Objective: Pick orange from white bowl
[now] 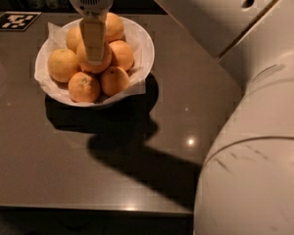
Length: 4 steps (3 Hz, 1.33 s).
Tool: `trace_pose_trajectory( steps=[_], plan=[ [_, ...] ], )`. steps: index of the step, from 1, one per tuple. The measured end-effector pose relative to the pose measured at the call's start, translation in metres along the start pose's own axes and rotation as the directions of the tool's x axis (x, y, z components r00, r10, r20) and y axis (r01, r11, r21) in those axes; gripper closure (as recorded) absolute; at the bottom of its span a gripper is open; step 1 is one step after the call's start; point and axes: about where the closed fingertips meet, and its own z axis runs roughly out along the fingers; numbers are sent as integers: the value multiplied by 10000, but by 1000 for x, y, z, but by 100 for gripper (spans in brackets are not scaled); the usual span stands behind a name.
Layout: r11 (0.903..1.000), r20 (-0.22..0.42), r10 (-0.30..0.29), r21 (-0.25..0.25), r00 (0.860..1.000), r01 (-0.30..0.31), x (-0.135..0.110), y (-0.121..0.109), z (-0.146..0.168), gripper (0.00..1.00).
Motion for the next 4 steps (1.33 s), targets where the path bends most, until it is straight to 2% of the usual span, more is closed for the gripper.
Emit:
trace_pose_trajectory(
  steps=[4],
  plan=[
    [9963, -294, 22, -855, 9996, -47, 3, 1, 45, 24]
  ],
)
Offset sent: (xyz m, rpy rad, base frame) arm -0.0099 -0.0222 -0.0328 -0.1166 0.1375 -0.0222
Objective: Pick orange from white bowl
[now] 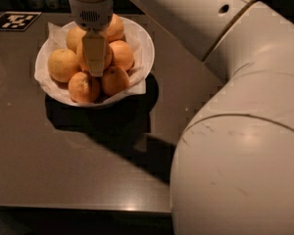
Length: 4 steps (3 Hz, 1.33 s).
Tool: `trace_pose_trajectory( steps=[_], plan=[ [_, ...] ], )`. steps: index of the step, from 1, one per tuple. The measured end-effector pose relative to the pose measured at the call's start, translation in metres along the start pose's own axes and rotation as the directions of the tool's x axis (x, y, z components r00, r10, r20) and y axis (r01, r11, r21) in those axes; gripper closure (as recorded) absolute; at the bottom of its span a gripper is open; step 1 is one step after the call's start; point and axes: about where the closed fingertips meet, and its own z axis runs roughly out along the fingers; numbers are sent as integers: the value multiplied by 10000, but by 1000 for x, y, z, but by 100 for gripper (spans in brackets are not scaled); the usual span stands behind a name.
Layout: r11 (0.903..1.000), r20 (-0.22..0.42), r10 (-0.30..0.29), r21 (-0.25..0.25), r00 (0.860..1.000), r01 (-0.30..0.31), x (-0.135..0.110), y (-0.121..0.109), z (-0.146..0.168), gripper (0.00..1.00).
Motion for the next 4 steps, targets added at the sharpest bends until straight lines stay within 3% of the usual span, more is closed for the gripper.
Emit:
trace_pose_trajectory(
  steps=[1, 3, 4],
  plan=[
    [9996, -120, -274, 26, 9996, 275, 3, 4, 9, 42],
    [9990, 205, -292, 348, 9994, 285, -7, -5, 11, 89],
    [9990, 210, -295, 350, 9993, 287, -7, -5, 9, 100]
  ],
)
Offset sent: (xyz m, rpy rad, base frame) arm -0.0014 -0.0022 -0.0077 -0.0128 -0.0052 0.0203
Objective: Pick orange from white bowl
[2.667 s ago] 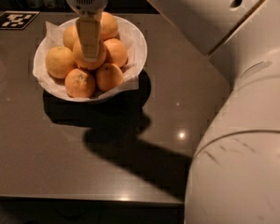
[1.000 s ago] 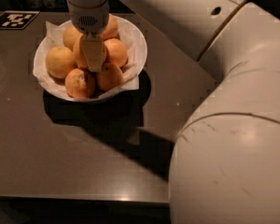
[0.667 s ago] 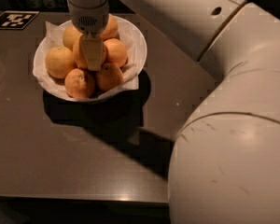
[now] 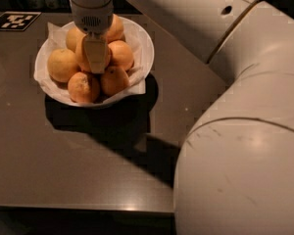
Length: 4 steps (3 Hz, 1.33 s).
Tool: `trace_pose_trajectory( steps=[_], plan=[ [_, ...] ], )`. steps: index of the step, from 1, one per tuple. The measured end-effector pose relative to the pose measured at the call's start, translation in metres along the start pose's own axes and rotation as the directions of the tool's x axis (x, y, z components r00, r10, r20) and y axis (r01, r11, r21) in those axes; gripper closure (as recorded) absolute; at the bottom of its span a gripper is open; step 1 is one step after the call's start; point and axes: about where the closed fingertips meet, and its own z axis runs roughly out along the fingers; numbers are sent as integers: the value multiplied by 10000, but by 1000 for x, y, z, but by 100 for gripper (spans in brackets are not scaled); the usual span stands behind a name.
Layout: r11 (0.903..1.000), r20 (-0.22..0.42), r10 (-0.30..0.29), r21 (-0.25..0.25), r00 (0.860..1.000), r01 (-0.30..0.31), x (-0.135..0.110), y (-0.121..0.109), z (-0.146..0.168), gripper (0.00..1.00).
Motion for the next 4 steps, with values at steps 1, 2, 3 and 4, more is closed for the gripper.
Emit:
trace_pose_trajectory(
  steps=[1, 2, 3, 4],
  plan=[
    [9988, 1141, -419, 317, 9926, 385, 1, 26, -26, 100],
    [9954, 2506, -366, 947, 9674, 132, 26, 53, -58, 100],
    [9908, 3170, -437, 1356, 9474, 3, 40, 69, -80, 100],
    [9794, 3313, -720, 2019, 9408, 39, 52, 120, -121, 100]
  ],
)
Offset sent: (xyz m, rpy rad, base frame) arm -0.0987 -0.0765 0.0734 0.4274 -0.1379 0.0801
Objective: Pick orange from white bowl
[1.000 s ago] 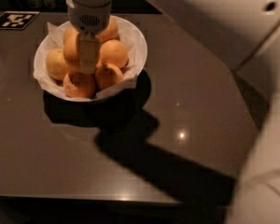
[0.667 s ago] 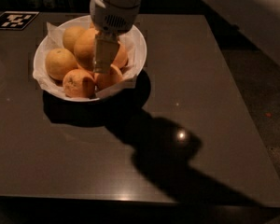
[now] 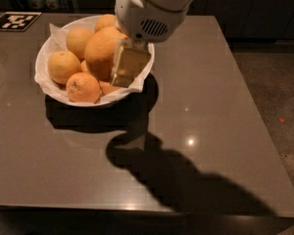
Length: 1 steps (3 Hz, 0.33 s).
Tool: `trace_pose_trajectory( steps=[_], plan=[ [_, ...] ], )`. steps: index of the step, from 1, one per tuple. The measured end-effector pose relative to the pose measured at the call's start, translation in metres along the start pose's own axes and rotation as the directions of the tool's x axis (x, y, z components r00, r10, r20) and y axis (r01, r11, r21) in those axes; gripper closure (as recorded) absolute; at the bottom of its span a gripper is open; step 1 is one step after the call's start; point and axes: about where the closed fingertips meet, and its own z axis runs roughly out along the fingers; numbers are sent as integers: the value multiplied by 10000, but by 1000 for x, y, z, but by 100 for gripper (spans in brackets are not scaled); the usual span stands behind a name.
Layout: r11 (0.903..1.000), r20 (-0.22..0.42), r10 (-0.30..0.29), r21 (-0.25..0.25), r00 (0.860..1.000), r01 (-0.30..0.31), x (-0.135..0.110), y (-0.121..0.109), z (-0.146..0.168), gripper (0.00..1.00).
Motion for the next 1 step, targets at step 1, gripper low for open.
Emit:
trace_pose_trajectory(
  steps=[1],
  plan=[
    [10000, -14, -27, 53, 10000, 27, -1, 2, -4, 100]
  ],
)
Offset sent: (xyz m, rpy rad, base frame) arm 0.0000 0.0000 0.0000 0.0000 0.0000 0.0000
